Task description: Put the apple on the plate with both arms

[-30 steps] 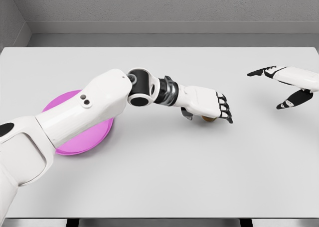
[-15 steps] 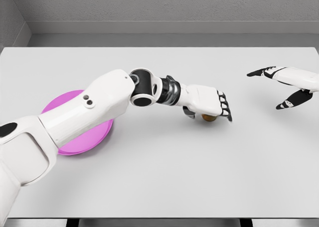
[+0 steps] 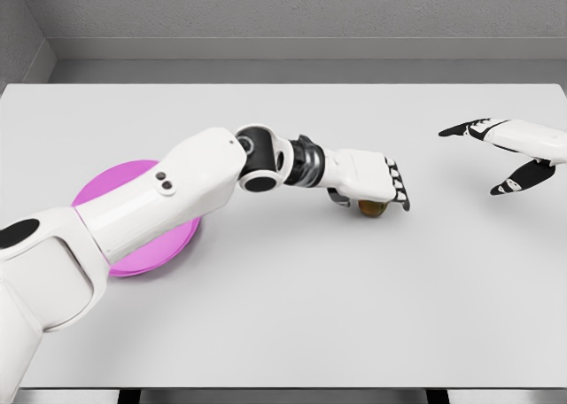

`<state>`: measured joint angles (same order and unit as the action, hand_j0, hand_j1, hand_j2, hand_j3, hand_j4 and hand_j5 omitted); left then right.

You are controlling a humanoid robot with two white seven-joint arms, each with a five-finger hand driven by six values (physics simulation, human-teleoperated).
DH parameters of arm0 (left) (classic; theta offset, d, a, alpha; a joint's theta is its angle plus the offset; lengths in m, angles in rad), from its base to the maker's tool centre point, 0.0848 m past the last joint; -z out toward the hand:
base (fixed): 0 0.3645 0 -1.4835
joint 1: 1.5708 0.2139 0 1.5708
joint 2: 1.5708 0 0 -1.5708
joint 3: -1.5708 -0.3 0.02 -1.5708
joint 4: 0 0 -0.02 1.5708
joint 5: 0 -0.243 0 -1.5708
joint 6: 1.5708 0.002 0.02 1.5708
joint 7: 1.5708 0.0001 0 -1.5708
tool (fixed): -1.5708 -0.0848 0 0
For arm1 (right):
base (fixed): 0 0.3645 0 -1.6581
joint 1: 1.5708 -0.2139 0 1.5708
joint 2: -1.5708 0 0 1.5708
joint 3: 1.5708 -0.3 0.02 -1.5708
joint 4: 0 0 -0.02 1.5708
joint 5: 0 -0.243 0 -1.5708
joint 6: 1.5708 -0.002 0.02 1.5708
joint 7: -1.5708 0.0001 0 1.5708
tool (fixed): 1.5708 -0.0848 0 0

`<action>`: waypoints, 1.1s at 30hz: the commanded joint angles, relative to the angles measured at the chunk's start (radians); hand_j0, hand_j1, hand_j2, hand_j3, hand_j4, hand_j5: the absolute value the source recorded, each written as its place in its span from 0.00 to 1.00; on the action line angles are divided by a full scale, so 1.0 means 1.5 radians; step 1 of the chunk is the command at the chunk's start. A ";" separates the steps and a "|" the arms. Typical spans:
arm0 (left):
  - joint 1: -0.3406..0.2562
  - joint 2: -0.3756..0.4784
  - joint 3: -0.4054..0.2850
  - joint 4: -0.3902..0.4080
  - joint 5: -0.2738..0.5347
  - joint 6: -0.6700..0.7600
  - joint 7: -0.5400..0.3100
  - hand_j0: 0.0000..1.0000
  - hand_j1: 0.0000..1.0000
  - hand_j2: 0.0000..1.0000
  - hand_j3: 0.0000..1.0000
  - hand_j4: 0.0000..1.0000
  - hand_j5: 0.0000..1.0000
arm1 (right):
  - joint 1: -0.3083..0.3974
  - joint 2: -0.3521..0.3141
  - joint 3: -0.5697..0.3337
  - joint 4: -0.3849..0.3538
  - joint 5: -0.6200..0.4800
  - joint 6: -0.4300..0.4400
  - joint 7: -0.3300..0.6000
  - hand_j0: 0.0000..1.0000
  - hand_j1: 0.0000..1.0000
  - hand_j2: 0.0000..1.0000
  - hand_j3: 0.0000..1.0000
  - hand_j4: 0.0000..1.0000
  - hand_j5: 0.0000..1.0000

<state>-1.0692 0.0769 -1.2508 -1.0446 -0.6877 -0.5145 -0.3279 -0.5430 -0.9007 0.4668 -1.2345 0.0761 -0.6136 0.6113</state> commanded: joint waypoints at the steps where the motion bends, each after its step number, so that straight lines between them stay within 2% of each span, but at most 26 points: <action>1: 0.000 -0.001 -0.006 0.001 0.002 0.000 0.001 0.85 0.85 0.85 0.85 0.85 0.85 | 0.000 -0.001 0.000 0.000 -0.005 0.002 0.000 1.00 1.00 1.00 1.00 1.00 1.00; 6: 0.000 -0.002 -0.018 0.000 0.002 0.000 0.001 0.83 0.83 0.83 0.83 0.83 0.83 | 0.000 -0.001 0.000 0.000 -0.005 0.002 0.000 1.00 1.00 1.00 1.00 1.00 1.00; 28: -0.001 -0.002 -0.019 0.001 0.001 0.002 0.001 0.80 0.80 0.80 0.80 0.80 0.80 | 0.000 -0.003 0.001 0.001 -0.005 0.002 0.000 1.00 1.00 1.00 1.00 1.00 1.00; 33: -0.001 -0.005 -0.019 0.002 -0.001 0.004 0.001 0.80 0.80 0.80 0.80 0.80 0.80 | -0.001 -0.002 0.000 0.016 -0.005 0.002 0.000 1.00 1.00 1.00 1.00 1.00 1.00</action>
<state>-1.0707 0.0724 -1.2809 -1.0422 -0.6902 -0.5113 -0.3272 -0.5446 -0.9026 0.4670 -1.2150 0.0761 -0.6136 0.6113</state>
